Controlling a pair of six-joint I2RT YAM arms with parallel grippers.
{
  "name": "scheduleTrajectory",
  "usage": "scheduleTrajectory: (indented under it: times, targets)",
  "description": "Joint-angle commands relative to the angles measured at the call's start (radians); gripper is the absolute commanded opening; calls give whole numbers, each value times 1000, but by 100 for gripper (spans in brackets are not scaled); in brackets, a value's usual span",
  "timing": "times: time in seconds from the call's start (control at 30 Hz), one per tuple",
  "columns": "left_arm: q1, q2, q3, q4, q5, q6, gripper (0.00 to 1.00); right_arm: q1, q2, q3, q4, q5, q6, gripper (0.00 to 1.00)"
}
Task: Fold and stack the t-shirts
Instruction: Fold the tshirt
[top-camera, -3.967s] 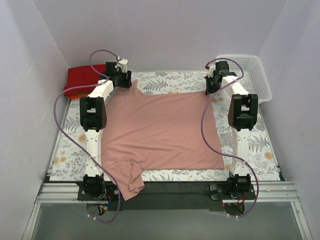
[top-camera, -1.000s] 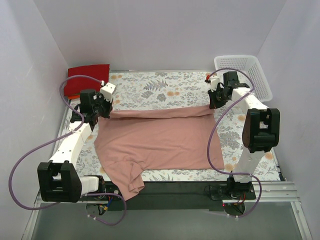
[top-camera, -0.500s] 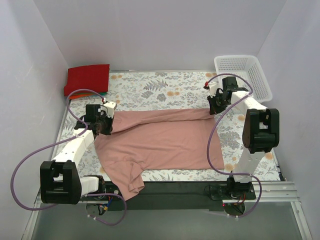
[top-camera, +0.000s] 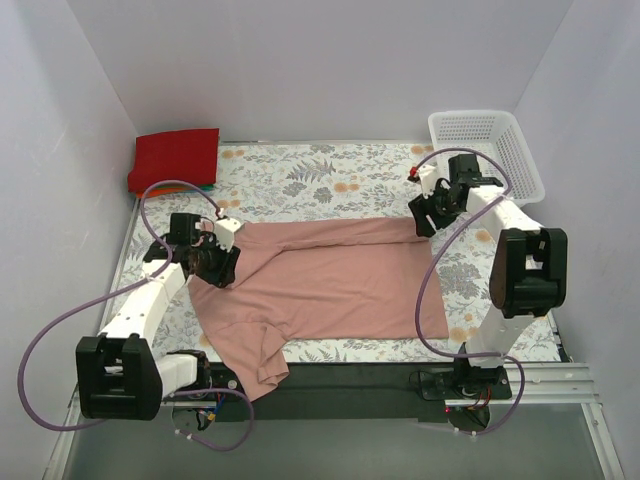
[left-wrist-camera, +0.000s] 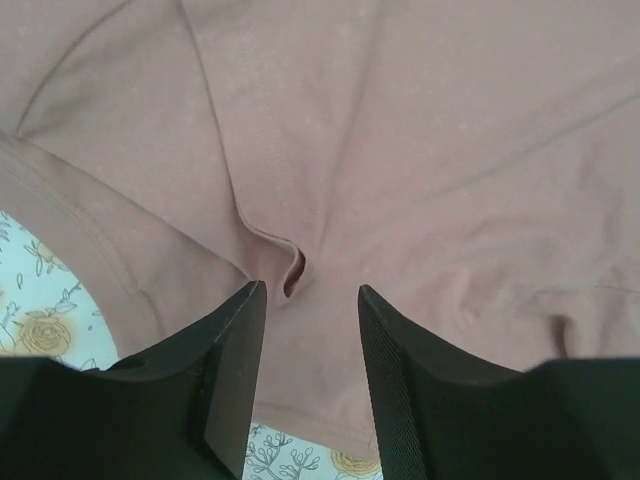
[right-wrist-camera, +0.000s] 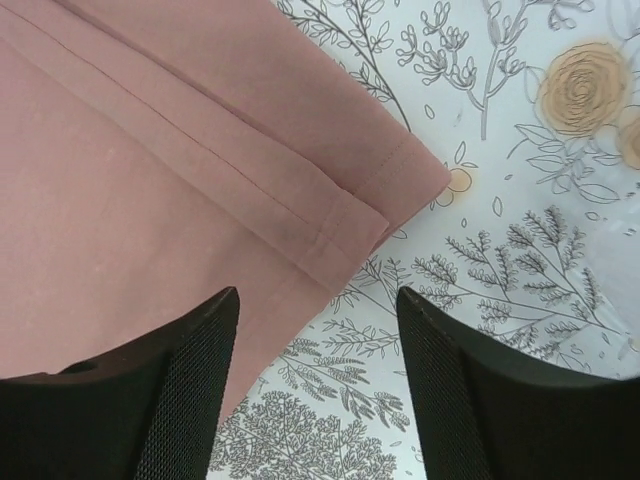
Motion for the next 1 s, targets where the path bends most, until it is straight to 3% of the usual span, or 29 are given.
scheduleTrajectory:
  times: [0.0,0.1,0.2,0.3,0.4,0.57,0.97]
  targets:
    - [6,-18,89,-73,103,62,41,-5,-102,12,-28,-23,-41,73]
    - [6,111,203,-52,136,-1,44,-1,-105,28,-40,-49,-23,67]
    - [6,258,273,0,165,-93,46,22,-51,64,-61,-54,2,50]
    - [6,361,356,36,180,-150,46,48,6,84,-72,-52,15,42]
    - [6,455,403,73,166,-171,46,58,58,94,-74,-38,22,42]
    - [5,561,445,103,145,-180,47,59,121,88,-75,-21,9,51]
    - [-16,615,428,136,176,-188,44,59,99,57,-89,5,-21,50]
